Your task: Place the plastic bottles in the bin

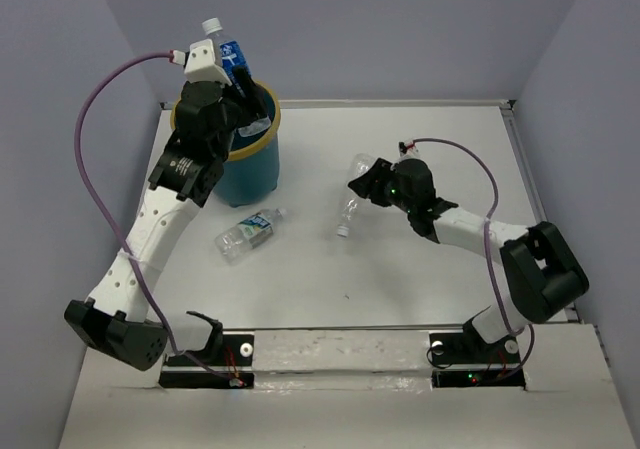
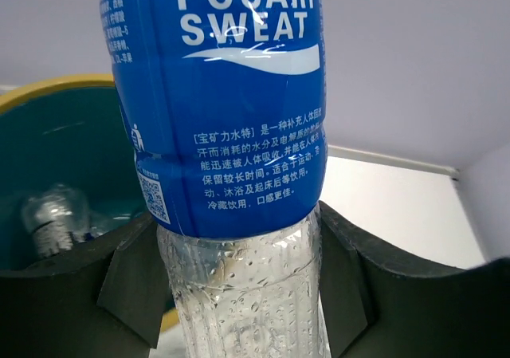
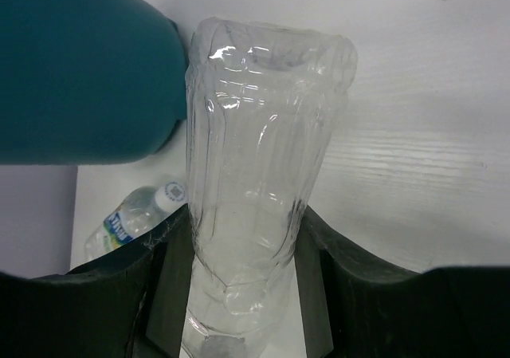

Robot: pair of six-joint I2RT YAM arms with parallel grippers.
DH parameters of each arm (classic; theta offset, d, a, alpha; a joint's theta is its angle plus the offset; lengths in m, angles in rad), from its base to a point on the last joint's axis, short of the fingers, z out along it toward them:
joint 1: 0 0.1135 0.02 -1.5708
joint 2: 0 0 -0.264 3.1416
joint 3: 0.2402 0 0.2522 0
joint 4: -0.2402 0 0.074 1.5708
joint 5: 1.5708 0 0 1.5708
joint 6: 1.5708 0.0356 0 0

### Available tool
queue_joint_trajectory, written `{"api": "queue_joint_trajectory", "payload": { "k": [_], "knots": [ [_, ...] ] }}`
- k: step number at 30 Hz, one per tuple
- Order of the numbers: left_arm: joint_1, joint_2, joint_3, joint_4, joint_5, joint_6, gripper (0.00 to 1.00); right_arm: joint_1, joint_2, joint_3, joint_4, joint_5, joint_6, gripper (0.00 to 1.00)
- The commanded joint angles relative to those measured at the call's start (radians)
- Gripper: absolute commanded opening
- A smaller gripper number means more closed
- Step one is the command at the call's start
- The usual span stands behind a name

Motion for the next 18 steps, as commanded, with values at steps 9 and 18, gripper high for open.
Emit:
{"api": "queue_joint_trajectory", "payload": {
  "k": [9, 18],
  "knots": [
    [0.205, 0.111, -0.035, 0.077, -0.062, 0.06, 0.7, 0.057, -0.332, 0.092, -0.048, 0.012, -0.184, 0.4],
    [0.205, -0.053, -0.067, 0.031, 0.104, 0.054, 0.99, 0.155, -0.17, 0.447, -0.105, 0.015, -0.318, 0.4]
  ]
}}
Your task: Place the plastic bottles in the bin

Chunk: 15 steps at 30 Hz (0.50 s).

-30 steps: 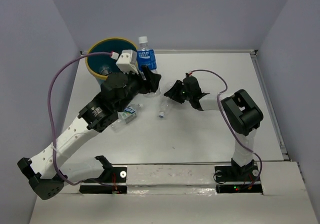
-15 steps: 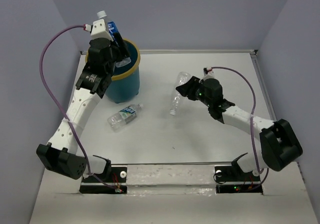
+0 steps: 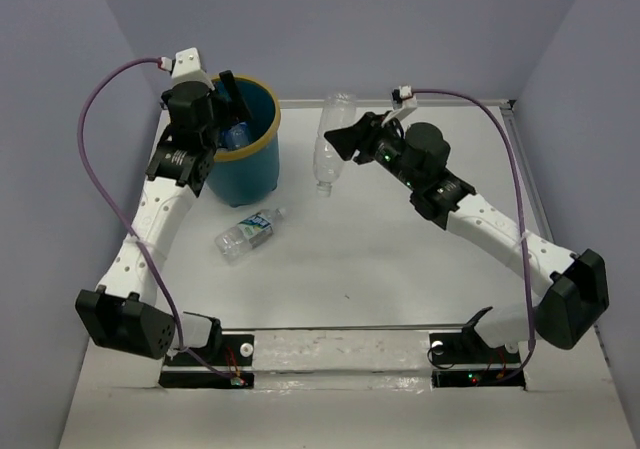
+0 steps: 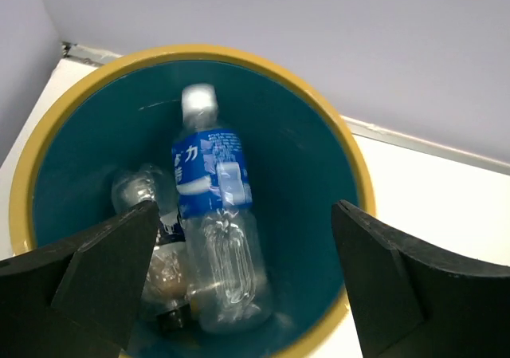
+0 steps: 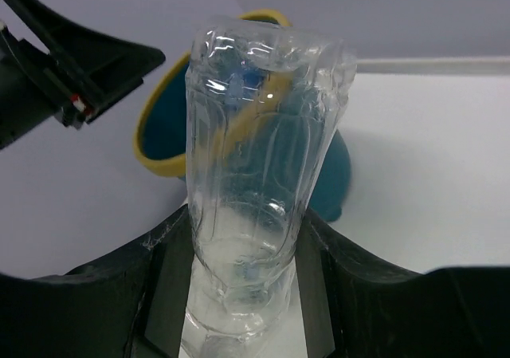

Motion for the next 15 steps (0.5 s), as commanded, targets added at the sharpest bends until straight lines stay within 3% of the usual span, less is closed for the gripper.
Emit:
{"api": "queue_joint_trajectory", "payload": {
  "k": [1, 6, 15],
  "knots": [
    [-0.001, -0.173, -0.026, 0.012, 0.149, -0.005, 0.99, 0.039, 0.095, 0.24, -0.022, 0.005, -0.119, 0.39],
    [-0.003, -0.462, -0.251, -0.005, 0.322, -0.031, 0.99, 0.064, 0.239, 0.499, -0.046, -0.008, -0.174, 0.39],
    [-0.003, -0.828, -0.526, -0.197, 0.373, -0.104, 0.99, 0.111, 0.555, 0.955, -0.082, -0.024, -0.24, 0.4]
  ]
}}
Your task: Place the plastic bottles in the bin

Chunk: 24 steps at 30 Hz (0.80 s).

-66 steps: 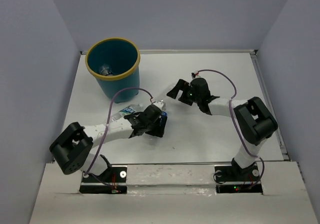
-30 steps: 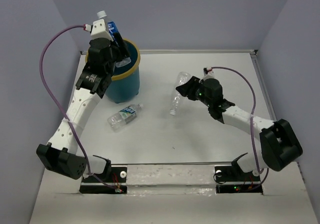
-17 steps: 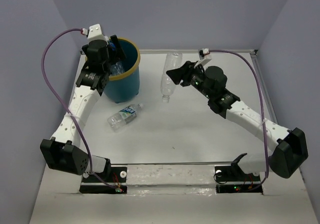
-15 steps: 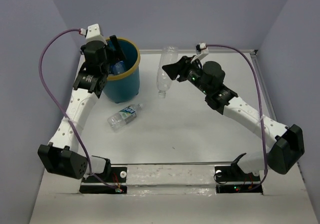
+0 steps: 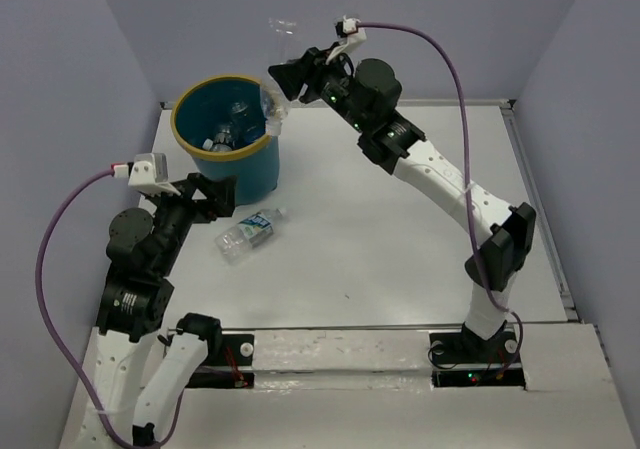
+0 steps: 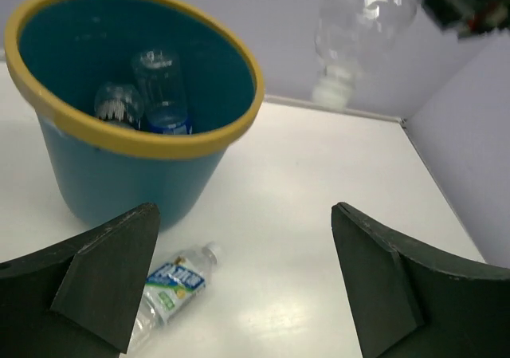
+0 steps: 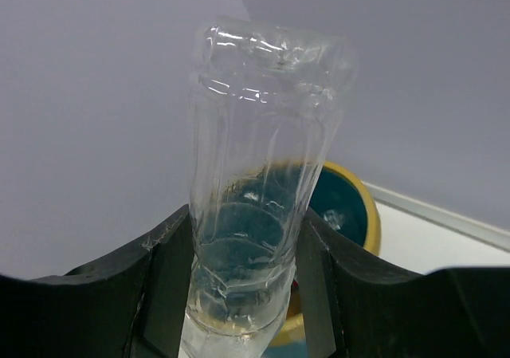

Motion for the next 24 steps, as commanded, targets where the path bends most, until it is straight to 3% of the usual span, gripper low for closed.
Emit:
{"api": "queue_joint_trajectory", "payload": {
  "k": [1, 7, 10, 11, 14, 16, 21, 24],
  "knots": [
    [-0.002, -0.133, -0.121, -0.111, 0.077, -0.065, 0.99, 0.014, 0.129, 0.226, 0.013, -0.038, -0.053, 0.4],
    [-0.001, -0.225, -0.156, -0.211, 0.109, -0.085, 0.99, 0.032, 0.429, 0.57, 0.002, -0.022, -0.099, 0.4],
    [-0.002, -0.245, -0.142, -0.242, 0.094, -0.082, 0.99, 0.033, 0.522, 0.623, -0.01, -0.046, -0.104, 0.62],
    [-0.001, -0.25, -0.135, -0.248, 0.091, -0.077, 0.99, 0.045, 0.533, 0.623, -0.024, -0.067, -0.133, 0.8],
    [-0.001, -0.248, -0.121, -0.242, 0.097, -0.068, 0.99, 0.072, 0.515, 0.581, -0.044, -0.077, -0.199, 0.93],
    [-0.004, -0.231, -0.098, -0.231, 0.105, -0.056, 0.99, 0.082, 0.452, 0.539, -0.052, -0.1, -0.237, 0.94],
    [-0.004, -0.178, 0.041, -0.243, 0.079, -0.014, 0.99, 0.082, 0.265, 0.306, -0.049, -0.165, -0.257, 0.93],
    [-0.004, -0.153, 0.117, -0.257, 0.021, 0.004, 0.99, 0.082, 0.116, 0.155, -0.047, -0.262, -0.306, 0.88]
  ]
}}
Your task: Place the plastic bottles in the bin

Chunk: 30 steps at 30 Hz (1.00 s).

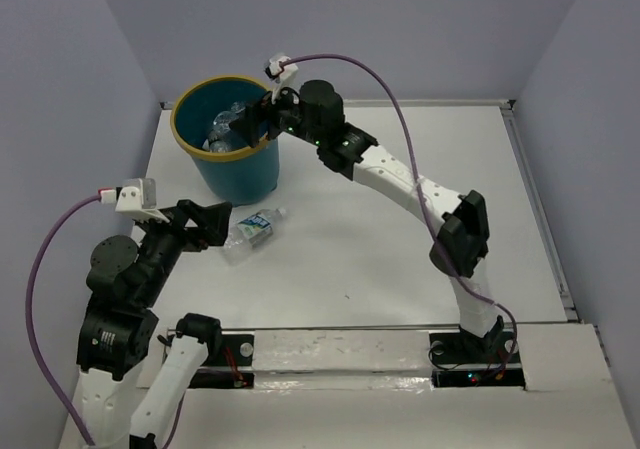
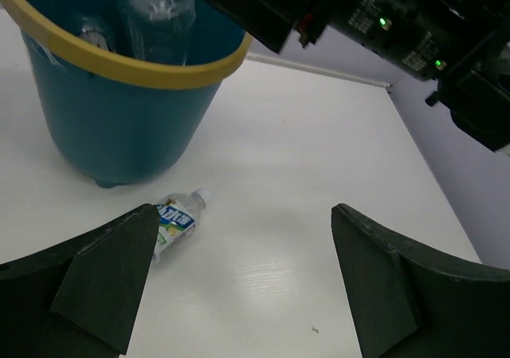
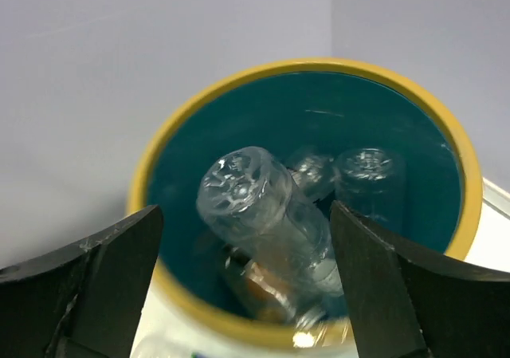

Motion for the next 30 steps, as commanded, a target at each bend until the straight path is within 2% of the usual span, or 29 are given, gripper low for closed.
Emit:
{"api": "queue_joint_trajectory", "payload": {
  "k": [1, 3, 5, 9, 13, 18, 24, 30],
  "knots": [
    [-0.004, 0.031, 0.159, 0.017, -0.057, 0.051, 0.99, 0.002, -0.28, -0.217, 0.075, -0.155, -0.112, 0.87],
    [-0.004, 0.046, 0.195, 0.02, -0.098, 0.059, 0.99, 0.002, -0.367, -0.364, 0.061, -0.273, -0.178, 0.86],
    [-0.004, 0.063, 0.206, 0.02, -0.155, 0.059, 0.99, 0.012, -0.406, -0.423, 0.008, -0.397, -0.229, 0.87],
    [-0.002, 0.077, 0.213, 0.045, -0.197, 0.044, 0.99, 0.051, -0.413, -0.485, -0.202, -0.436, -0.355, 0.89],
    [-0.004, 0.089, 0.216, 0.085, -0.186, 0.031, 0.99, 0.114, -0.348, -0.524, -0.333, -0.349, -0.506, 0.94],
    [-0.004, 0.088, 0.181, 0.108, -0.154, 0.025, 0.99, 0.194, -0.279, -0.511, -0.37, -0.201, -0.629, 0.97],
    [-0.002, 0.066, 0.144, 0.115, -0.134, 0.014, 0.99, 0.255, -0.164, -0.413, -0.39, -0.103, -0.703, 0.98],
    [-0.004, 0.045, 0.098, 0.155, -0.07, -0.013, 0.99, 0.33, 0.014, -0.296, -0.384, 0.033, -0.859, 0.99]
  ]
}}
